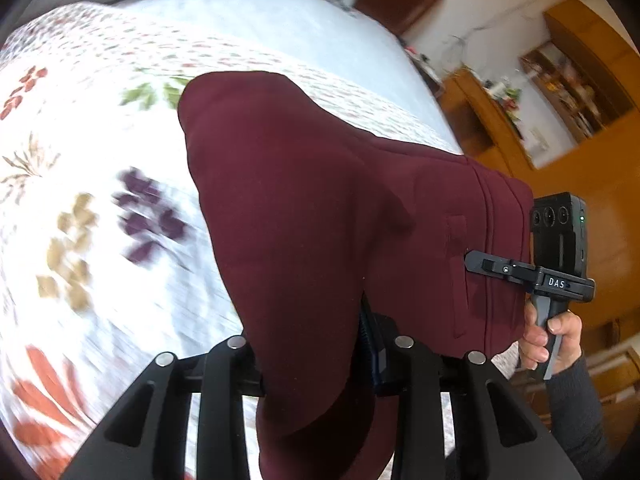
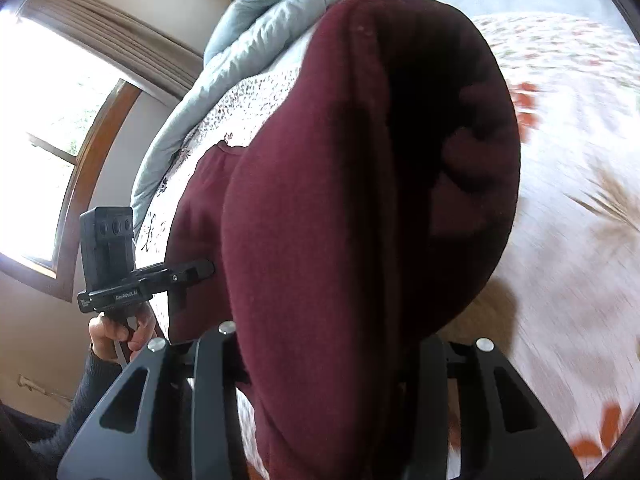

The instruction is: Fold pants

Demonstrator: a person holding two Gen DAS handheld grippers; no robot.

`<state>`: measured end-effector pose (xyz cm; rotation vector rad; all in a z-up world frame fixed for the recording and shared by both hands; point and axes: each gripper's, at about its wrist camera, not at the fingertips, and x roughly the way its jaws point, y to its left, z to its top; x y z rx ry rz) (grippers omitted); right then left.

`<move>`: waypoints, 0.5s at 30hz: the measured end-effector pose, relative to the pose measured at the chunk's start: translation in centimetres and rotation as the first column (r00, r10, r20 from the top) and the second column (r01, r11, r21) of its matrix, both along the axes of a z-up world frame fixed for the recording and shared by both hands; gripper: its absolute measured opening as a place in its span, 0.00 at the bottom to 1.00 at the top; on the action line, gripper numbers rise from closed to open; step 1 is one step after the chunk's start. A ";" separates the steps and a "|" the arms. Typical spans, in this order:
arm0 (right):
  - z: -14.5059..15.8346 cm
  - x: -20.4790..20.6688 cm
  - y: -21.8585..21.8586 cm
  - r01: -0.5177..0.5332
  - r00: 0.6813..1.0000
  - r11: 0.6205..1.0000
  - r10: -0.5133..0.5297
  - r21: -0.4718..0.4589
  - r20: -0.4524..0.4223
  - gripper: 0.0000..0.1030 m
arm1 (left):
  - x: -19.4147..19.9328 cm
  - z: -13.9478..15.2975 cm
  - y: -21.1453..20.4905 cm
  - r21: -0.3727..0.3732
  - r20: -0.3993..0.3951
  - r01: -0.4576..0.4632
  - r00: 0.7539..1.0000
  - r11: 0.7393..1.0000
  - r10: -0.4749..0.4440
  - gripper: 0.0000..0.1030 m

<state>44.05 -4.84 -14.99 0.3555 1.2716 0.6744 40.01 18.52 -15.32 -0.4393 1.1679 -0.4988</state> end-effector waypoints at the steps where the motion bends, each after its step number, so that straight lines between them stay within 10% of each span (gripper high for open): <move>1: -0.8 0.9 1.0 -0.003 1.000 1.000 0.003 0.000 -0.009 0.38 | 0.7 -0.7 0.9 0.010 -0.004 -0.006 1.000 1.000 0.006 0.32; 15: -10.3 4.9 0.4 0.045 0.984 0.995 -0.028 0.092 -0.176 0.55 | 1.7 -7.8 7.2 -0.069 -0.092 -0.102 0.991 0.992 0.096 0.47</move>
